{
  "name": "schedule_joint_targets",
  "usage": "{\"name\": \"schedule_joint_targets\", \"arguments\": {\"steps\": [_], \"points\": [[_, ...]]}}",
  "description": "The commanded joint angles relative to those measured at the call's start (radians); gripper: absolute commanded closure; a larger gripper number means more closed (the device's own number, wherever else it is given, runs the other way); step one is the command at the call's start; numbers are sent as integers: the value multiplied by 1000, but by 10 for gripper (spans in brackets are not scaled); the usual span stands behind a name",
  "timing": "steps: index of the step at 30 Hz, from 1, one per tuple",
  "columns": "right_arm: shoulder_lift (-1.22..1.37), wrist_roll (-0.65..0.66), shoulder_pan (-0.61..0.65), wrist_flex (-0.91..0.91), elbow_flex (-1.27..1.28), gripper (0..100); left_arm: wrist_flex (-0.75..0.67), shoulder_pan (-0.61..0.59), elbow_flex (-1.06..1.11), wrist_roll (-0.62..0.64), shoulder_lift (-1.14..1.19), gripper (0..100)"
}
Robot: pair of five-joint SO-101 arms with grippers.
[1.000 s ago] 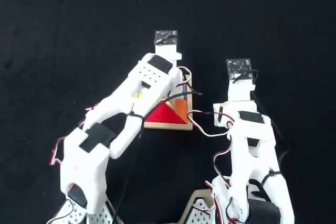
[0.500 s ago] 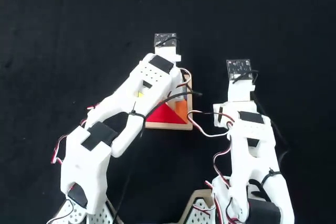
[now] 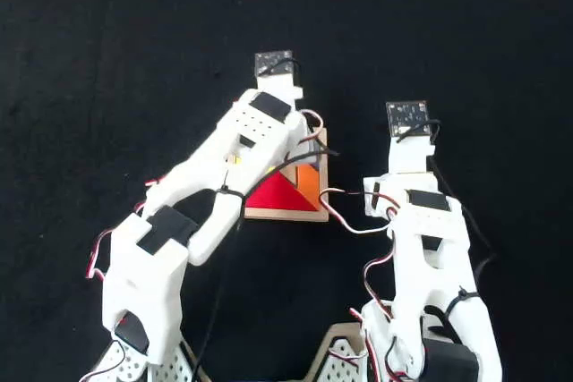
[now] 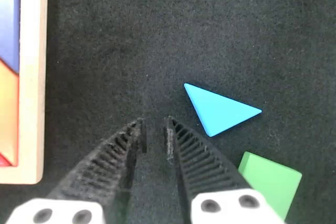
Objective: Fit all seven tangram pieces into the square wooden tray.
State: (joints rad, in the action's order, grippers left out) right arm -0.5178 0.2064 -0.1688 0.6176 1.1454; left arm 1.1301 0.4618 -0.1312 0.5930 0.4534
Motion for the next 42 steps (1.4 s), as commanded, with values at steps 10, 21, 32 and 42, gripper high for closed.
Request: {"name": "schedule_joint_targets", "arguments": {"steps": [10,21,32,42], "points": [[-31,11,-14,-15,-1,924,-124,18,21,11,14,740],[-31,11,-14,-15,-1,924,-117,41,-12,14,87,740],[-31,11,-17,-15,-1,924,-87,41,12,11,-20,740],[-39,3,-40,-15,-5,924,38,16,42,-133,-250,740]]}}
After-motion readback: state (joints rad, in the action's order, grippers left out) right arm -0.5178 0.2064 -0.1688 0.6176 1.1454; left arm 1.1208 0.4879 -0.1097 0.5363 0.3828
